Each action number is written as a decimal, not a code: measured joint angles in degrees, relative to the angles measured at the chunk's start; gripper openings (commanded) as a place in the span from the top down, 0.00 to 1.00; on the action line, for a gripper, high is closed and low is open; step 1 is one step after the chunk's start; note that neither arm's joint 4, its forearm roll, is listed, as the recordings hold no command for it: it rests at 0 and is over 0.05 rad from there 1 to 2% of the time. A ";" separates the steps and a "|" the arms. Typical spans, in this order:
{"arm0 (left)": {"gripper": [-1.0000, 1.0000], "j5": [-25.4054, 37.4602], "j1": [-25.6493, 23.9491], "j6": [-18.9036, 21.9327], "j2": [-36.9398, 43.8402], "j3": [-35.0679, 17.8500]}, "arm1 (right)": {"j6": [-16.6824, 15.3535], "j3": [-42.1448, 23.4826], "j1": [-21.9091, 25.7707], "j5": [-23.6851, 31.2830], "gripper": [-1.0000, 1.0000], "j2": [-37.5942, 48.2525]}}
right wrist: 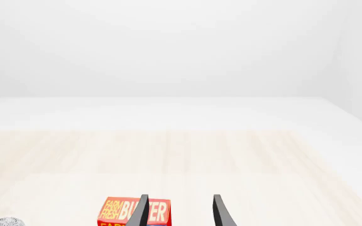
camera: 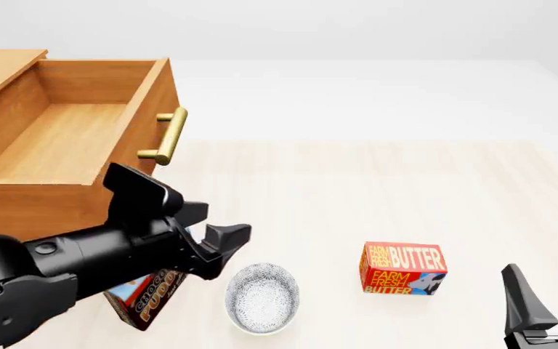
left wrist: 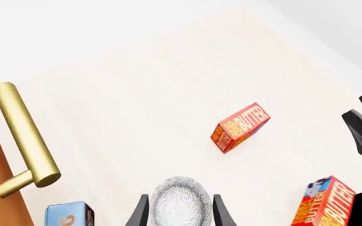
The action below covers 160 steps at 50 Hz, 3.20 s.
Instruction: Put the bowl in the top drawer of the cabinet.
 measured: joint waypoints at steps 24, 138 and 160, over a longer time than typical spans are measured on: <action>0.00 -5.40 -0.36 -2.20 6.49 1.77 | 0.00 0.00 0.00 0.00 0.00 0.00; 0.00 -22.33 3.00 -6.32 28.26 6.64 | 0.00 0.00 0.00 0.00 0.00 0.00; 0.00 -25.10 2.75 -7.73 31.83 7.16 | -0.01 0.00 0.00 0.00 0.00 0.00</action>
